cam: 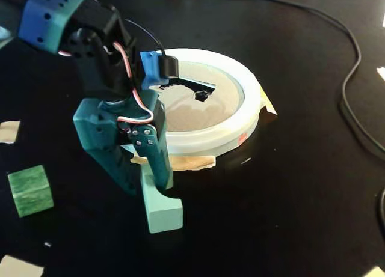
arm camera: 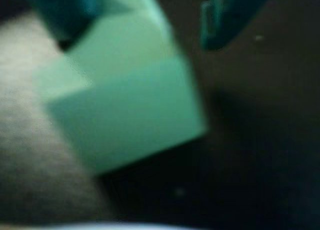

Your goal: Pick up the U shape block and drop it in corresponding U shaped hole

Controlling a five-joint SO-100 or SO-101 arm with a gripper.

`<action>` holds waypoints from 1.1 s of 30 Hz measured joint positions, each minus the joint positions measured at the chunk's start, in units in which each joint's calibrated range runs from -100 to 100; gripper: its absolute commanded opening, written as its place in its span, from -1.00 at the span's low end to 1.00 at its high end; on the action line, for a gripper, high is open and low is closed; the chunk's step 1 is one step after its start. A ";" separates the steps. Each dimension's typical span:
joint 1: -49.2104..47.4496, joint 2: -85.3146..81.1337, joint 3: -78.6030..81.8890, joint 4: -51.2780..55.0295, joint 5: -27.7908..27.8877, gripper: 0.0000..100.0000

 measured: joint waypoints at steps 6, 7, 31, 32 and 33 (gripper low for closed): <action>0.10 0.00 0.00 0.00 0.00 -0.92; 0.10 0.00 0.00 0.00 0.00 -0.92; 9.59 -25.50 0.00 26.77 -15.73 -0.89; 9.59 -27.28 0.00 28.42 -17.78 -0.89; 9.19 -29.25 0.00 30.16 -20.02 -0.90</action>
